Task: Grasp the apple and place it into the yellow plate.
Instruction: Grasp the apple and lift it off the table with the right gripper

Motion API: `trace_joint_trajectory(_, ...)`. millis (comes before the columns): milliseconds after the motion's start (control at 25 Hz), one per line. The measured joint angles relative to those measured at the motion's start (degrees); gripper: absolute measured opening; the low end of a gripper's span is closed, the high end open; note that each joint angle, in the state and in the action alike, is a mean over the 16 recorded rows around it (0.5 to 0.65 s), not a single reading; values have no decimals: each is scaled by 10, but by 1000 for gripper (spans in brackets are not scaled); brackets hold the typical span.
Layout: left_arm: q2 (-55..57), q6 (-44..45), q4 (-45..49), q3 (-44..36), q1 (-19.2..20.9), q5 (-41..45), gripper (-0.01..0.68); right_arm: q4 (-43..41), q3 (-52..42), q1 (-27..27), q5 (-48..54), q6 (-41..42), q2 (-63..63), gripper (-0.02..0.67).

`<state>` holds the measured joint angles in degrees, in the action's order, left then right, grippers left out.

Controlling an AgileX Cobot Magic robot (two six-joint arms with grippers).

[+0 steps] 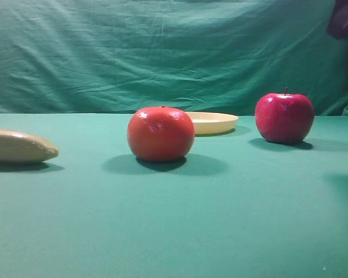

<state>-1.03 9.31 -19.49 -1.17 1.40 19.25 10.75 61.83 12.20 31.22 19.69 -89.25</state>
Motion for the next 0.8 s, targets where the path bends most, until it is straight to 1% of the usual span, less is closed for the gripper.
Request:
trace_joint_trajectory(200, 0, 0, 0, 0, 0, 0, 157, 16, 25, 4, -12, 0, -38, 558)
trace_joint_trajectory(320, 0, 0, 0, 0, 0, 0, 157, 26, 36, 7, -25, 1, -61, 627)
trace_joint_trajectory(440, 0, 0, 0, 0, 0, 0, 157, 33, 42, 11, -42, 2, -86, 647)
trace_joint_trajectory(680, 0, 0, 0, 0, 0, 0, 157, 41, 51, 17, -76, 5, -143, 646)
trace_joint_trajectory(800, 0, 0, 0, 0, 0, 0, 157, 43, 55, 18, -90, 6, -167, 621)
